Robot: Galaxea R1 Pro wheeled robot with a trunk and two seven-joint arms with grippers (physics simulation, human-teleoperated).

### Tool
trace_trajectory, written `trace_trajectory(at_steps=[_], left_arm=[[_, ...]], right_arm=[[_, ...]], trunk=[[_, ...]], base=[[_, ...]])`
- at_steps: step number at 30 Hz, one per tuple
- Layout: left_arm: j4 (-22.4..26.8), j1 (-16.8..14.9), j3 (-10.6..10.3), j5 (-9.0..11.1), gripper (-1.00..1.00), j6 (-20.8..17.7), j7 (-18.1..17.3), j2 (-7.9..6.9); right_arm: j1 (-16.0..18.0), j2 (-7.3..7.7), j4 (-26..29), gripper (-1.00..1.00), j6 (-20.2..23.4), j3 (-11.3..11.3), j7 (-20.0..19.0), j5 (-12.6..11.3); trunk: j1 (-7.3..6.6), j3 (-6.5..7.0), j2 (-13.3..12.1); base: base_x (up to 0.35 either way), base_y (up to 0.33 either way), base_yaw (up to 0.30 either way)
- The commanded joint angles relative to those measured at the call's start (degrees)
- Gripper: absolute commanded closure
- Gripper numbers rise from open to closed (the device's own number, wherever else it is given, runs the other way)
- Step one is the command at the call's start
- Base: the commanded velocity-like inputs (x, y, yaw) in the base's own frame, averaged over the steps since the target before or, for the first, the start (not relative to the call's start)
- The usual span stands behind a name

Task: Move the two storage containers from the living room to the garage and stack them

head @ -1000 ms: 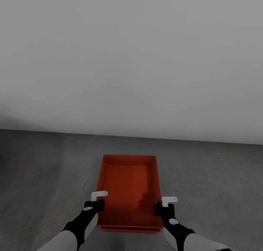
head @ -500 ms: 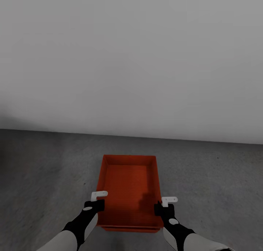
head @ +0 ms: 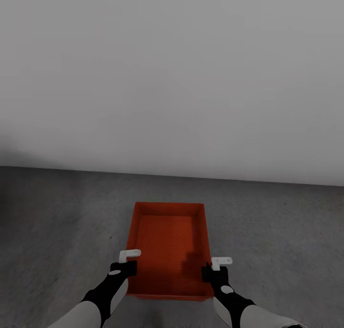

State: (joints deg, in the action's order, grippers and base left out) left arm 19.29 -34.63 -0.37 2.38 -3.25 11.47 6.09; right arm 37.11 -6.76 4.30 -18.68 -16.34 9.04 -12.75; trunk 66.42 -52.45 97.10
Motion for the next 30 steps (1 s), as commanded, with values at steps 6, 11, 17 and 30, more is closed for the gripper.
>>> trace_trajectory(at_steps=[6,11,17,30], left_arm=[[0.2,0.0,0.6,0.0,1.0,-0.3,0.5,0.06],[0.2,0.0,0.6,0.0,1.0,-0.4,0.5,0.07],[0.2,0.0,0.6,0.0,1.0,-0.4,0.5,0.07],[0.2,0.0,0.6,0.0,1.0,-0.3,0.5,0.12]], right_arm=[[0.1,-0.01,-0.1,1.0,-0.4,1.6,0.1,-1.1],[0.1,-0.01,-0.1,1.0,-0.4,1.6,0.1,-1.1],[0.0,-0.01,-0.1,1.0,-0.4,1.6,0.1,-1.1],[0.0,0.07,-0.1,1.0,-0.3,1.6,0.1,-1.1]], trunk=[[-0.01,-0.27,0.0],[-0.01,-0.29,0.0],[-0.01,-0.3,0.0],[-0.01,-0.3,0.0]], base=[[0.0,0.0,0.0],[0.0,0.0,0.0],[0.0,0.0,0.0],[0.0,0.0,0.0]])
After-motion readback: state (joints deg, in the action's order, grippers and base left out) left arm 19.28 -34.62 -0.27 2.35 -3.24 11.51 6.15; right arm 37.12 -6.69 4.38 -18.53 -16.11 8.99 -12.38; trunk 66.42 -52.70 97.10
